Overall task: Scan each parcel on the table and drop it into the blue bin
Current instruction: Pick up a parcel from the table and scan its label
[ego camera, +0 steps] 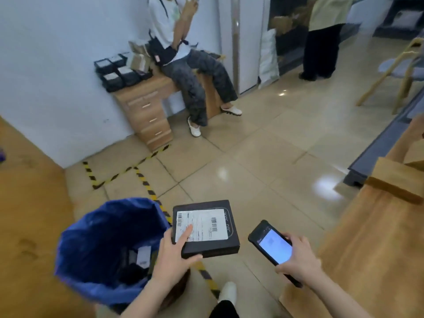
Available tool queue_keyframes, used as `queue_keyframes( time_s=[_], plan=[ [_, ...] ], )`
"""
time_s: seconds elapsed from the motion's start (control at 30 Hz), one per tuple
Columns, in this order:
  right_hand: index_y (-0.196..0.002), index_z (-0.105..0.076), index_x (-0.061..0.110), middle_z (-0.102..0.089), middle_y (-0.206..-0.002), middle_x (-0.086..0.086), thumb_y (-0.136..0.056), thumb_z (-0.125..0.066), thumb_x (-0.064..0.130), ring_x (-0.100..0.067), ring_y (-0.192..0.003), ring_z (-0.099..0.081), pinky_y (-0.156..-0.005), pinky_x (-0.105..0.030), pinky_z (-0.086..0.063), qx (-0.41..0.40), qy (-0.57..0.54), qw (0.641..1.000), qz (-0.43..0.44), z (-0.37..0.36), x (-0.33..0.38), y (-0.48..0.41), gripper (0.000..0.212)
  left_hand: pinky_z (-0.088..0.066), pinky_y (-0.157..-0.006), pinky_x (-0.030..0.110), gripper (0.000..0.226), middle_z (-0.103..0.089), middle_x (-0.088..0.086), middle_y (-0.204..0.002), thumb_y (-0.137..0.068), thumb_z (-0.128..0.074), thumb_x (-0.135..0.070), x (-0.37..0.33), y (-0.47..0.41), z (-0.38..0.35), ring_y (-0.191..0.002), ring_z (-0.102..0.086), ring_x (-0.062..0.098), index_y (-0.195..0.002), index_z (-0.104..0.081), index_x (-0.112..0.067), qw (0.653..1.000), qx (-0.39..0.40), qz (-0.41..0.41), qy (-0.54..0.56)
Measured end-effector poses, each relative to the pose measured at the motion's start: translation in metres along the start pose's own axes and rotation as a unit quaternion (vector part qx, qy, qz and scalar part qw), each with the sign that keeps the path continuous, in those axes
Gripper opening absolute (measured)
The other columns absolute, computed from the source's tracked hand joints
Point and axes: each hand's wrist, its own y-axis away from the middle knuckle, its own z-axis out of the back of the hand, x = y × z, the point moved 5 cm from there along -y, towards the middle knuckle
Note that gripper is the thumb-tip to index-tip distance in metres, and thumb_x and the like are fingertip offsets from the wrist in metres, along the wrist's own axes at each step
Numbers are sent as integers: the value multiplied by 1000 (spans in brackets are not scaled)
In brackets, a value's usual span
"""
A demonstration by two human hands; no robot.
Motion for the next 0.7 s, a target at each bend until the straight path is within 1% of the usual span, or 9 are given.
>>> queue_keyframes(
  time_s=[0.07,0.13,0.23,0.3,0.43,0.47,0.53,0.63,0.7],
  plan=[
    [-135,-34,38,-32,-110,11,-52,-76,35,-7,-95,-36,-80,-31,-38,24,22,999,32,-18,33,-3,93,-28,-117,39,89,-16,-6,-146,-74,-75,-55,40,20,25,-135,-22,18,-147,-25,-49,998,-30,52,-7],
    [-135,-34,38,-33,-112,11,-51,-75,35,-8,-95,-39,-78,-30,-35,43,37,997,57,-34,62,-6,93,-29,-115,38,87,-20,-1,-144,-73,-77,-52,80,37,48,-133,-25,21,-146,-30,-47,993,-59,102,-23],
    [-135,-35,37,-36,-117,10,-51,-77,34,-9,-95,-43,-81,-32,-41,61,53,993,84,-57,105,-10,94,-32,-112,39,87,-25,4,-143,-72,-78,-52,138,54,79,-129,-30,25,-146,-33,-45,981,-87,169,-39],
    [-135,-34,36,-37,-118,10,-51,-77,34,-11,-96,-45,-86,-35,-45,73,64,991,94,-74,134,-16,95,-35,-110,40,87,-24,5,-143,-73,-76,-55,175,57,98,-128,-30,26,-147,-31,-45,973,-87,206,-58],
    [-136,-34,34,-37,-120,8,-53,-79,34,-11,-103,-44,-90,-37,-46,97,80,987,97,-117,193,-27,95,-37,-107,38,89,-22,6,-140,-74,-73,-58,245,44,132,-126,-32,28,-149,-27,-44,961,-58,252,-95],
    [-137,-34,33,-37,-120,8,-52,-79,34,-10,-103,-44,-90,-37,-46,105,83,987,94,-135,212,-32,96,-37,-106,38,89,-21,7,-140,-75,-72,-59,268,37,141,-126,-31,28,-149,-25,-44,958,-44,263,-103],
    [-136,-35,34,-36,-118,9,-50,-79,33,-9,-102,-43,-89,-37,-46,118,77,986,88,-157,234,-31,96,-37,-106,37,89,-19,7,-142,-76,-68,-62,291,25,150,-127,-30,27,-150,-21,-45,955,-21,264,-132],
    [-131,-37,38,-34,-113,13,-46,-74,32,-6,-96,-46,-85,-34,-46,144,68,983,87,-212,283,-43,92,-41,-103,35,90,-14,9,-147,-77,-63,-66,339,-7,161,-129,-27,28,-150,-15,-46,949,18,265,-169],
    [-130,-39,38,-34,-114,15,-45,-71,31,-8,-94,-49,-75,-30,-48,170,57,981,74,-247,311,-48,91,-43,-101,34,90,-12,10,-148,-78,-63,-65,364,-29,162,-129,-26,28,-151,-13,-45,946,46,263,-186]
  ],
)
